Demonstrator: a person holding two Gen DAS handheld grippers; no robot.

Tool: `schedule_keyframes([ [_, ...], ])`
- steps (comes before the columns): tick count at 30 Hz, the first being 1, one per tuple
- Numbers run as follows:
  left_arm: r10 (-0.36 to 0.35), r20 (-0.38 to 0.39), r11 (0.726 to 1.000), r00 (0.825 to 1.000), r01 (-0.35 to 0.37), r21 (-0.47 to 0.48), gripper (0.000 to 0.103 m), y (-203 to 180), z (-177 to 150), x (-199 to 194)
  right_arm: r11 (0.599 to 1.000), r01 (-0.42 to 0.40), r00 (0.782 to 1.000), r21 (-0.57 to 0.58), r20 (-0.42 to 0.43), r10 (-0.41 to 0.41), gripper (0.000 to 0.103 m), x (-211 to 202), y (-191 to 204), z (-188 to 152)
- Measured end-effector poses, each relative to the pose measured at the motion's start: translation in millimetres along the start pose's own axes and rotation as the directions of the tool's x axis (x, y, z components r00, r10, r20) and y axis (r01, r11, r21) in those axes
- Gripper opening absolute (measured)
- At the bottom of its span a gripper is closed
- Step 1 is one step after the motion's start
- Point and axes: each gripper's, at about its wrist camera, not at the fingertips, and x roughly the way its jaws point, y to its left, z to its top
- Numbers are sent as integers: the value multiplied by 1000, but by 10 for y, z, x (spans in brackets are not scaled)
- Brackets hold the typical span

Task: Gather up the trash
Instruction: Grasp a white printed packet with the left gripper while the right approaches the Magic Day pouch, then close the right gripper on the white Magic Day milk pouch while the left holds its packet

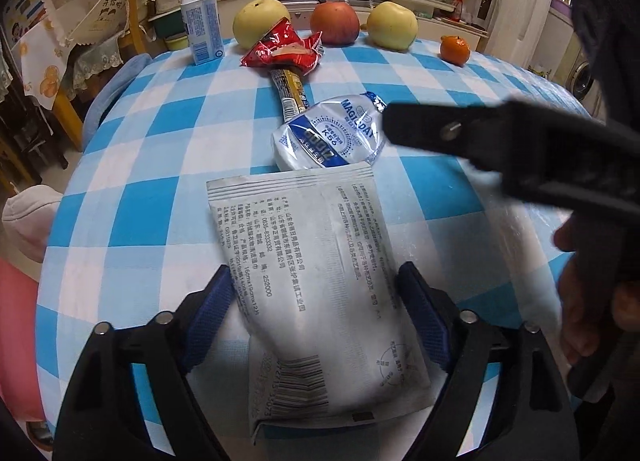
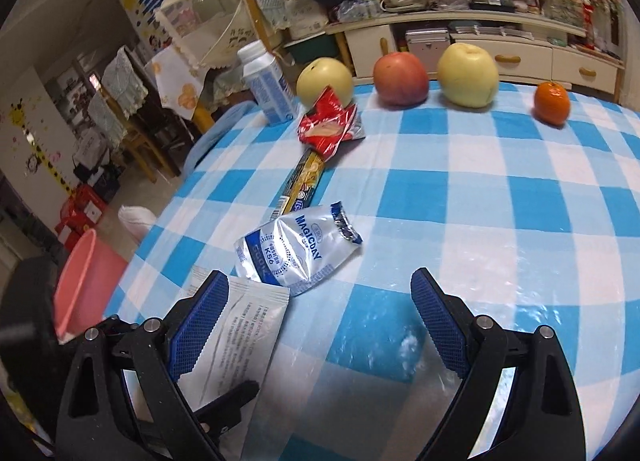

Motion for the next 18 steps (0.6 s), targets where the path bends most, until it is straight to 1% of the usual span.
schedule_keyframes([
  [4, -10, -3, 1000, 1000, 10, -22, 77, 96, -8, -18, 1000, 5, 1000, -8, -20, -5, 92, 188, 0, 35],
  [8, -2, -2, 999, 1000, 1, -46, 75, 232, -7, -41, 1000, 11, 999, 3, -39, -10, 92, 329, -28, 54],
  [12, 17, 3, 998, 1000, -16, -65, 75, 384, -5, -72, 1000, -22, 999, -3, -49, 22, 92, 415, -9, 87],
  [14, 31, 4, 997, 1000, -31, -76, 75, 464, -5, -78, 999, -51, 997, -9, -55, 50, 92, 435, 20, 96],
  [15, 38, 4, 996, 999, -38, -84, 75, 510, -7, -81, 998, -66, 996, -17, -61, 64, 92, 444, 42, 92],
  [18, 64, 1, 992, 998, -64, -113, 75, 656, -11, -82, 994, -79, 994, -69, -78, 73, 92, 454, 145, 68],
])
